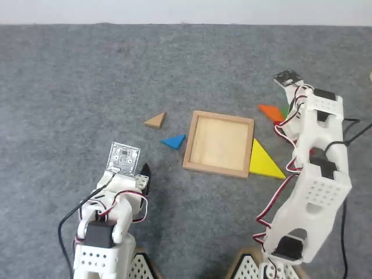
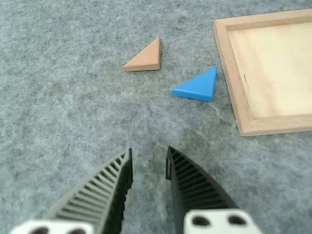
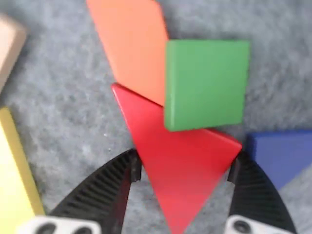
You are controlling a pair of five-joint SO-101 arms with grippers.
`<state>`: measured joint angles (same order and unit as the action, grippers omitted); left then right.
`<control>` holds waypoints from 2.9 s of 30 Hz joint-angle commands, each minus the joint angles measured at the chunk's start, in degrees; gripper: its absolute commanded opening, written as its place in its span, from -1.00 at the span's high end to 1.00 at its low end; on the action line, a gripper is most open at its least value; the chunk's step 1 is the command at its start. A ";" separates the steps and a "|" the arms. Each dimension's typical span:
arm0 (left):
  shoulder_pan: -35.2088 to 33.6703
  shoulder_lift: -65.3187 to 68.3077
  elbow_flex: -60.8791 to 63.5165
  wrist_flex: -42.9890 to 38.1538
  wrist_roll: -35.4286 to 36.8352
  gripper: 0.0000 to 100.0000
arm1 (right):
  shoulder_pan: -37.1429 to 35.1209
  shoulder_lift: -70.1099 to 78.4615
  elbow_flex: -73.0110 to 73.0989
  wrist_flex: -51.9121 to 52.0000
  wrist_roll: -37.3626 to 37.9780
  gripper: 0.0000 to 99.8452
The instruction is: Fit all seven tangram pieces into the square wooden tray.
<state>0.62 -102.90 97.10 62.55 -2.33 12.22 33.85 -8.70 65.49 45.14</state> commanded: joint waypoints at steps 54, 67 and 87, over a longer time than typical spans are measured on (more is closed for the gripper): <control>0.35 -0.79 -0.66 0.18 0.44 0.78 | -6.20 -5.32 6.42 -4.62 13.45 0.39; 0.35 -0.79 -0.66 0.18 0.44 0.78 | -4.88 -2.68 4.04 1.19 15.21 0.40; 0.35 -0.79 -0.66 0.18 0.44 0.78 | -1.36 -2.95 4.04 1.54 10.37 0.83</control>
<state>0.62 -102.90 97.10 62.55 -2.33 9.49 30.95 -4.48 66.11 56.84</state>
